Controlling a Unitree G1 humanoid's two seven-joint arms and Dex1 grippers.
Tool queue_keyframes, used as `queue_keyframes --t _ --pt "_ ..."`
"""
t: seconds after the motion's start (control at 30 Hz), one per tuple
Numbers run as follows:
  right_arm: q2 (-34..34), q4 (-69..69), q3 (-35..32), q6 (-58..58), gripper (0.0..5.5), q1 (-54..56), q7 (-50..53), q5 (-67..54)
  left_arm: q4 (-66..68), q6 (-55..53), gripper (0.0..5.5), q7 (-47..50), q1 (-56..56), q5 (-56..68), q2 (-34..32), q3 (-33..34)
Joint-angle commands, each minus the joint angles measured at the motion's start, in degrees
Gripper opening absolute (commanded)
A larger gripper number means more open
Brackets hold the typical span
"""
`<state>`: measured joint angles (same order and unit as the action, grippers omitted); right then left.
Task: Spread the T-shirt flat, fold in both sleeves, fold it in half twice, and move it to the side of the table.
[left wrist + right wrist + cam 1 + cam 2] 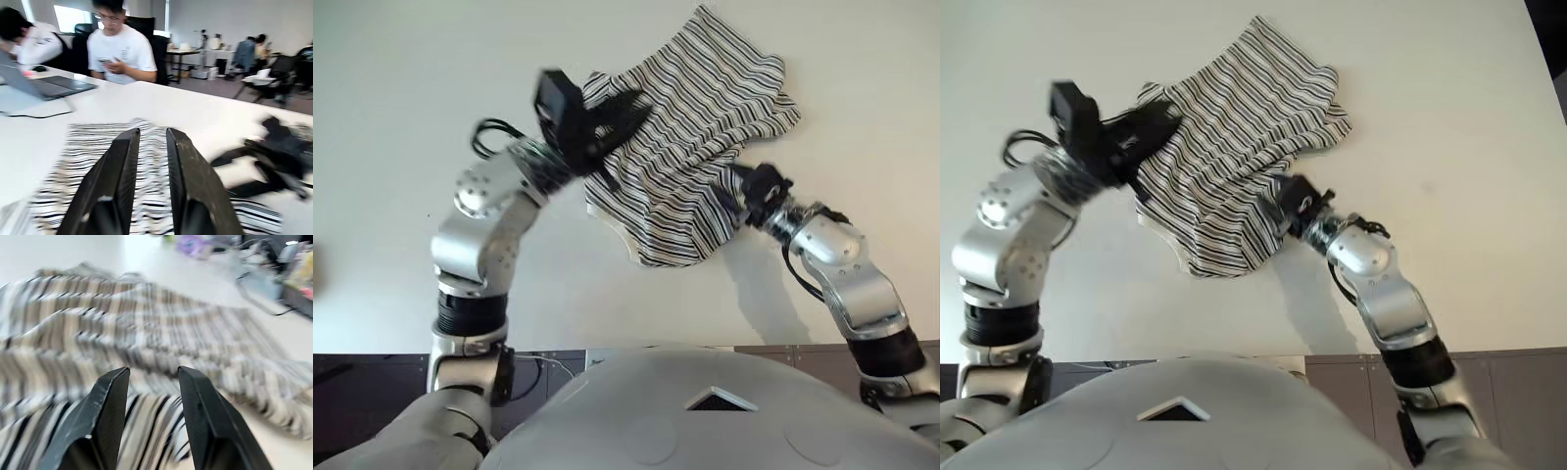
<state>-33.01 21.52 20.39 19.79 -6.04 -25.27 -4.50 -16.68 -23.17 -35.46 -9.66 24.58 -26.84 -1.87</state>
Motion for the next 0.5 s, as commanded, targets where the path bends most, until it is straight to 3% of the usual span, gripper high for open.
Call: queue_keyframes --t 0.03,0.1,0.27,0.4,0.5 --pt "-3.5 -10.0 5.0 3.0 1.79 3.4 -2.7 8.9 30.6 12.6 0.97 3.5 -5.0 -26.6 -9.1 -14.2" --pt "-4.7 -11.1 4.3 3.5 1.79 3.6 -3.9 9.4 38.5 17.7 0.97 3.5 -5.6 -33.4 -10.0 -19.0" --pt "-10.7 -15.3 -2.1 -0.7 1.79 3.8 -1.8 14.3 37.5 21.3 0.97 1.5 1.4 -39.7 -14.6 -21.4" --pt "-9.6 -12.5 -8.2 -7.9 1.79 1.3 3.7 15.4 22.3 19.4 0.97 1.9 10.9 -39.5 -19.5 -16.8" --pt "-3.2 1.3 -16.7 -7.1 1.79 -2.5 5.5 6.0 8.6 18.3 0.97 5.0 15.1 -32.2 -15.3 -9.5"
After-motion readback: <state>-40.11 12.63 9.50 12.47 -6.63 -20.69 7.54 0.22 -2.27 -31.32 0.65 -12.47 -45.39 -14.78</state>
